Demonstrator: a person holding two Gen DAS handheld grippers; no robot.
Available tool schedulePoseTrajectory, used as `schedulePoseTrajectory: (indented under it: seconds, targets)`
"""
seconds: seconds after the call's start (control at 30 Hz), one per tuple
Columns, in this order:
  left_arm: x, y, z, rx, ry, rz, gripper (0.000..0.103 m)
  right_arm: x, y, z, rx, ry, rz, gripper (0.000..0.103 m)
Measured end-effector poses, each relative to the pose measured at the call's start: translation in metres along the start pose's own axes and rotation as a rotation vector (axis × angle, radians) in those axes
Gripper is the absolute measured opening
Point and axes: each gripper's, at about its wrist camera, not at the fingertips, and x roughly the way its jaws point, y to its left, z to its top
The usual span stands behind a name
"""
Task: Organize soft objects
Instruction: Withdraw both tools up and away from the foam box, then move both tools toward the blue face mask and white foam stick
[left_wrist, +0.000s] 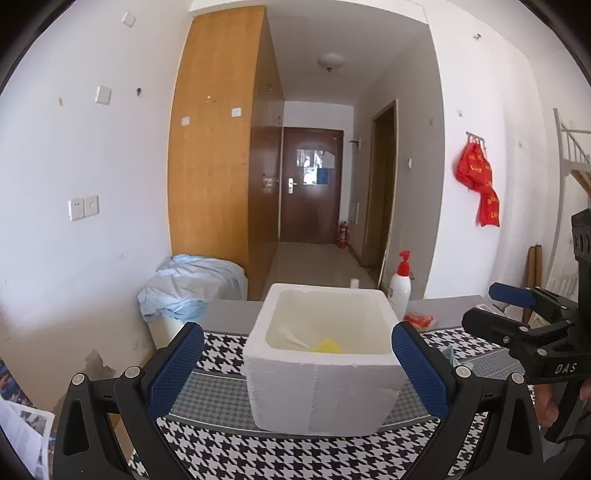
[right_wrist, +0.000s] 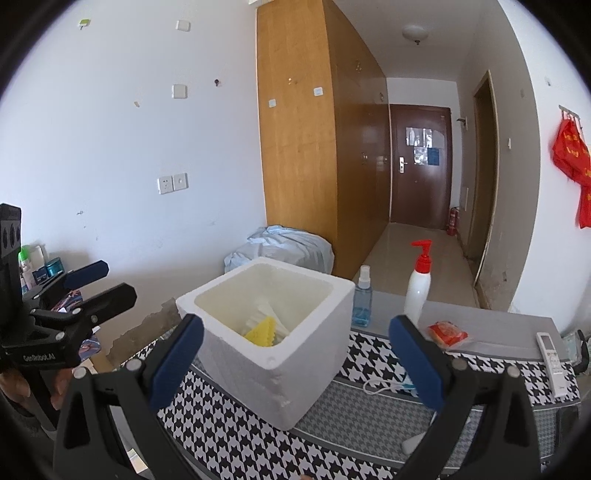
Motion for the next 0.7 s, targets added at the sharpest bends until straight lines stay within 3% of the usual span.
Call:
schedulePoseTrajectory:
  seconds: [0.7]
  targets:
    - [-0.012,-0.022,-0.008,0.018,-0.016,-0.045,0.102,-0.02,-0.004,-0.012,-0.007,-0.011,-0.027,0.102]
